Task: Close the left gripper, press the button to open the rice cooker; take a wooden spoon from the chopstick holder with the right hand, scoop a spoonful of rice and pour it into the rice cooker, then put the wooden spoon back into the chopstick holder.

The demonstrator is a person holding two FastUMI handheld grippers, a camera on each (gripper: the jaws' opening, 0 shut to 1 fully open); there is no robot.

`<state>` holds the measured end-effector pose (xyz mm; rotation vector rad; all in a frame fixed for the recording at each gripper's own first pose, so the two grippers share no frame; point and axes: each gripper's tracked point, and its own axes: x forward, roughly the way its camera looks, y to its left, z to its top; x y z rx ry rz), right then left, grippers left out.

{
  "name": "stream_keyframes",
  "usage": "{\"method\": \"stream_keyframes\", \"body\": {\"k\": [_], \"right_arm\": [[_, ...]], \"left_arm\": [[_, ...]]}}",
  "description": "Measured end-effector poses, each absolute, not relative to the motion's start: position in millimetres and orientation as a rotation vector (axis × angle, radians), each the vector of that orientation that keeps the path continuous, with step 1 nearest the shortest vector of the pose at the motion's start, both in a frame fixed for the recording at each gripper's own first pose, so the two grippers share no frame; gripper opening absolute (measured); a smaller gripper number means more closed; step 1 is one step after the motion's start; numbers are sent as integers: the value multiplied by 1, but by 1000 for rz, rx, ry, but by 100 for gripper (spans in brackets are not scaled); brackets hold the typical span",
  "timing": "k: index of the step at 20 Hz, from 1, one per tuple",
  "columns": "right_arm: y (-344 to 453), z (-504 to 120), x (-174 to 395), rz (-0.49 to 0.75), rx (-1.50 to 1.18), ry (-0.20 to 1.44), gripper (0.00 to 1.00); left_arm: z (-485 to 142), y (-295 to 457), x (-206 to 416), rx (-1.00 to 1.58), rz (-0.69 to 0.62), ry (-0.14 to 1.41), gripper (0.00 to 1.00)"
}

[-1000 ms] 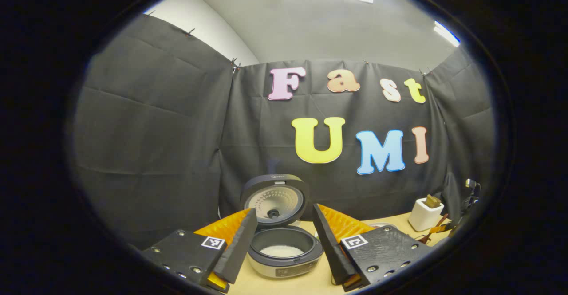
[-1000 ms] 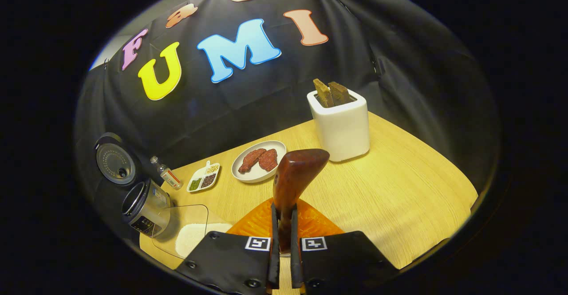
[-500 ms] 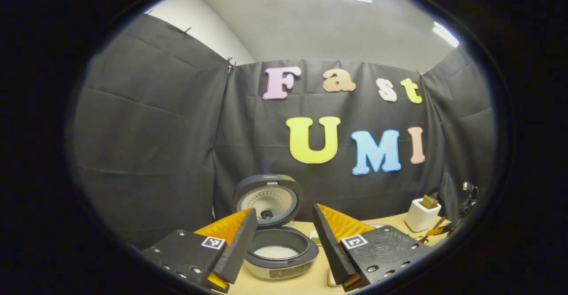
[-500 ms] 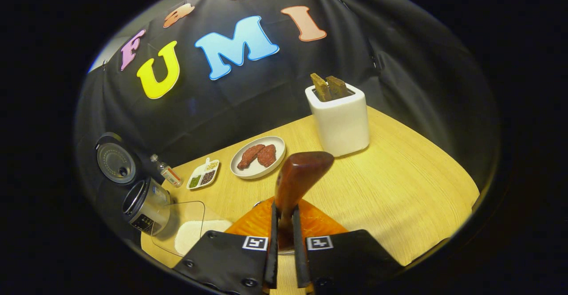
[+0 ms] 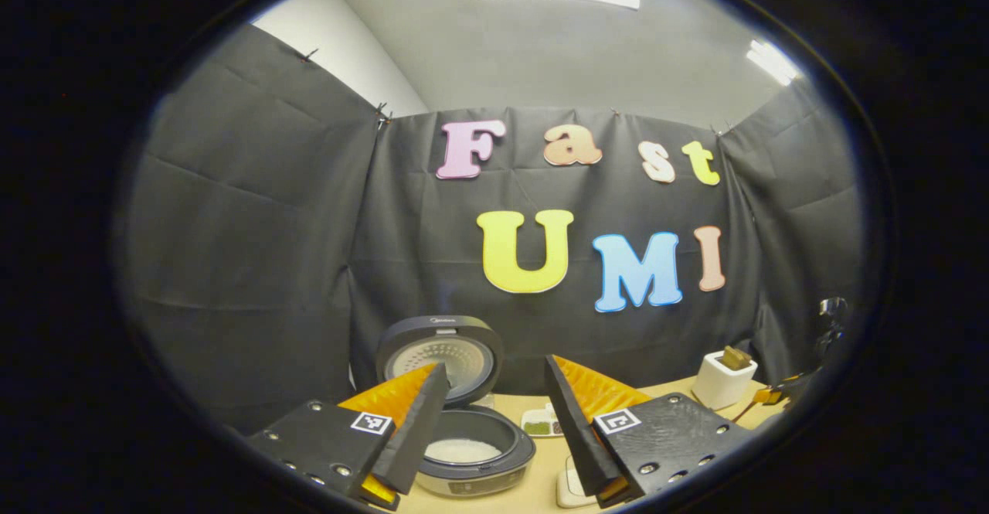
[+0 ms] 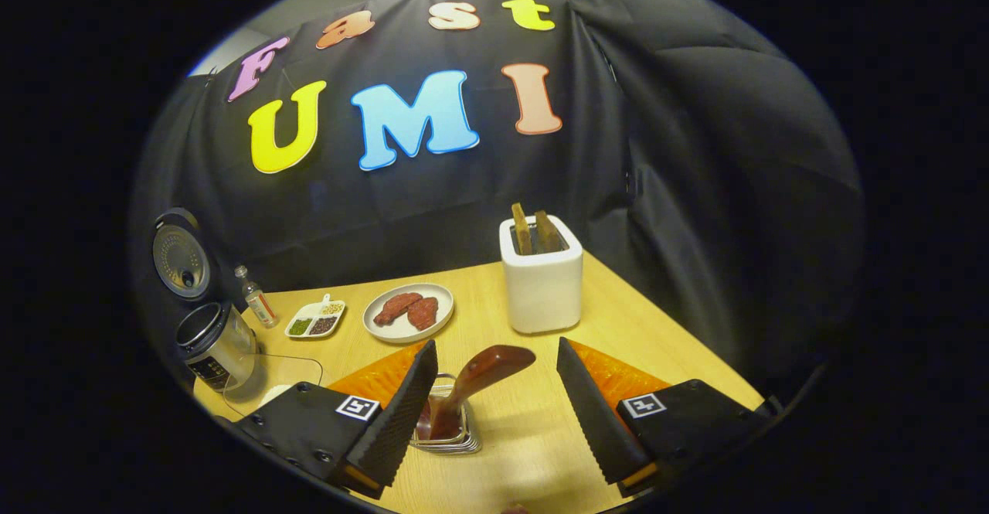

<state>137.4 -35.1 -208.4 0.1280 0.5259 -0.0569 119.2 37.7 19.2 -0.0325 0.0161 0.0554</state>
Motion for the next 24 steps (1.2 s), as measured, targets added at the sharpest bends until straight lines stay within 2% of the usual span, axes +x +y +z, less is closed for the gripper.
{"method": "stream_keyframes", "body": {"k": [12,18,24], "right_arm": [[-33,-66,114,-86,58,265,98],[-20,-22,103,-106,-1,183,98],[2,-4,102,-112,-28,135,98]], "left_arm": [[40,57,184,-14,37,13,80],[33,85,235,-9,56,63,79],[28,117,290,-10,77,67,79]]}}
